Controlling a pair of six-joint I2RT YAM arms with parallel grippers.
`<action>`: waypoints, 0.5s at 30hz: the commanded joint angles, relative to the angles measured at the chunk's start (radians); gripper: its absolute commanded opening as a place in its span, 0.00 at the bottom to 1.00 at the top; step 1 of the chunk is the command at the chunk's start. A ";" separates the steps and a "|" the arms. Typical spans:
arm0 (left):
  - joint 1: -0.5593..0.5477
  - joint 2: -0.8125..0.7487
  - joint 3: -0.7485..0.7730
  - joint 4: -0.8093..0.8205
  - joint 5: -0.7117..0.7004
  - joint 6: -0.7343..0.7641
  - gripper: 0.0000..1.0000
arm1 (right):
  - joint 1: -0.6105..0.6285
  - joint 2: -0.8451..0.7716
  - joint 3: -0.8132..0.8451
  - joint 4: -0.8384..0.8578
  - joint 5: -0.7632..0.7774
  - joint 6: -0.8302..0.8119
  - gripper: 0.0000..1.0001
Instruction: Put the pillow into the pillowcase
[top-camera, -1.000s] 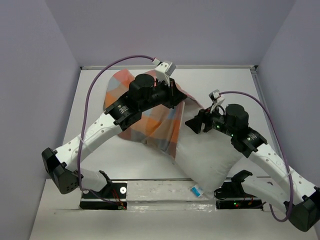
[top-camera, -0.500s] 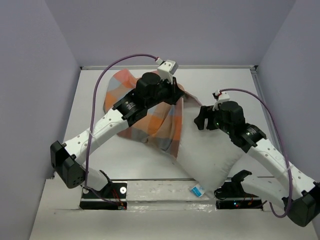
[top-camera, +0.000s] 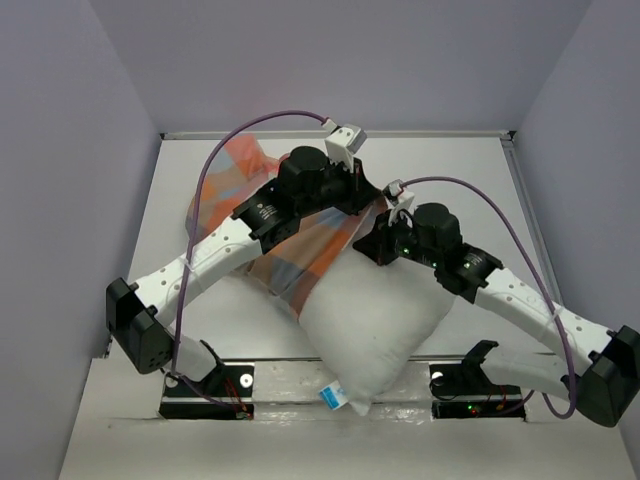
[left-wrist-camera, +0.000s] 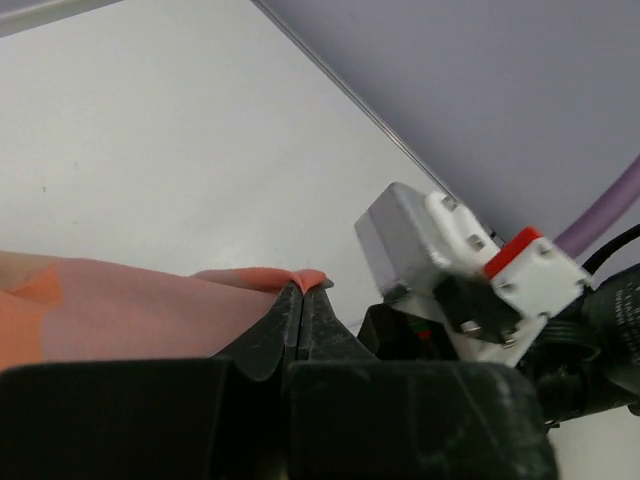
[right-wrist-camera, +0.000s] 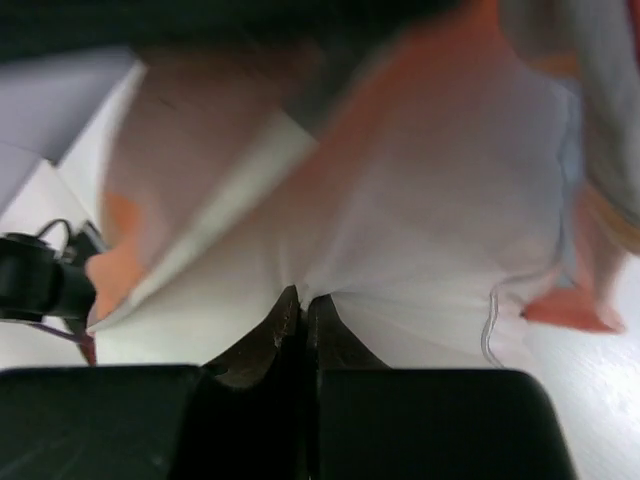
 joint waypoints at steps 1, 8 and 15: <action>-0.024 -0.120 -0.018 0.144 0.036 -0.034 0.00 | 0.014 -0.129 0.086 0.419 -0.166 0.023 0.00; -0.132 -0.209 -0.026 0.172 0.065 -0.135 0.00 | 0.014 0.026 0.034 0.567 0.113 0.092 0.00; -0.240 -0.274 -0.091 0.250 0.053 -0.254 0.00 | -0.009 0.221 0.004 0.710 0.420 0.238 0.00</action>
